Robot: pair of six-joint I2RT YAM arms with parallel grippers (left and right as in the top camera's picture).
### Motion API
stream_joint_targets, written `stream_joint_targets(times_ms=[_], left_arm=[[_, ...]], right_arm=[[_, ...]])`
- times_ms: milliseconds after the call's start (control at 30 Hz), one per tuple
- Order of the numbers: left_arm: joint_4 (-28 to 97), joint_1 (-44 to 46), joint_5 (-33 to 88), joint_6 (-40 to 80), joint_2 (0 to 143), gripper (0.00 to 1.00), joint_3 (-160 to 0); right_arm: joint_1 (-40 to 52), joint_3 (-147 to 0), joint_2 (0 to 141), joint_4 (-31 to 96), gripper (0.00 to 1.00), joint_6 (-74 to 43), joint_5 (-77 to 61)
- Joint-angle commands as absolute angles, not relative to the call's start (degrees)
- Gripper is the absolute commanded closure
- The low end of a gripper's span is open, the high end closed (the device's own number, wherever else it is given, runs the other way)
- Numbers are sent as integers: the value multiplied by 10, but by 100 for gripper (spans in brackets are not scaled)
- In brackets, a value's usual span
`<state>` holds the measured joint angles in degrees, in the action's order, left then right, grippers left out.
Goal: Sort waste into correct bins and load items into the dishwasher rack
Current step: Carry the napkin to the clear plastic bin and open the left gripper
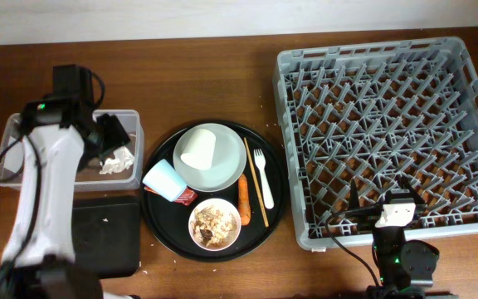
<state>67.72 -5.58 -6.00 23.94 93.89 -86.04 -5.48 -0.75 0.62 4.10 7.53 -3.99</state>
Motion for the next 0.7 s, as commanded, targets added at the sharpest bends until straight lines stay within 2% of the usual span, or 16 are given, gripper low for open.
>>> stream_joint_targets(times_ms=[0,67,100,133,167,200,300,467,533,667], left_arm=[[761,-40,24,232,844,29,-875],[812,-29,78,227,820,1,-875],[831,-23,91,223,818,1,-875],[849,-13,92,222,818,4,-871],[858,-5,92,222,818,25,-865],[860,11,92,225,818,37,-850],[844,71,92,285,818,39,-791],[717,163,67,406,816,47,-673],[669,175,39,474,816,52,-631],[609,176,36,540,816,52,-575]], right_arm=[[-53,-3,2,41,1,75,-39],[-53,-3,2,41,1,75,-39],[-53,-3,2,41,1,75,-39],[-53,-3,2,41,1,75,-39],[-53,-3,2,41,1,75,-39],[-53,-3,2,41,1,75,-39],[-53,-3,2,41,1,75,-39],[-53,-3,2,41,1,75,-39],[-53,-3,2,41,1,75,-39],[-53,-3,2,41,1,75,-39]])
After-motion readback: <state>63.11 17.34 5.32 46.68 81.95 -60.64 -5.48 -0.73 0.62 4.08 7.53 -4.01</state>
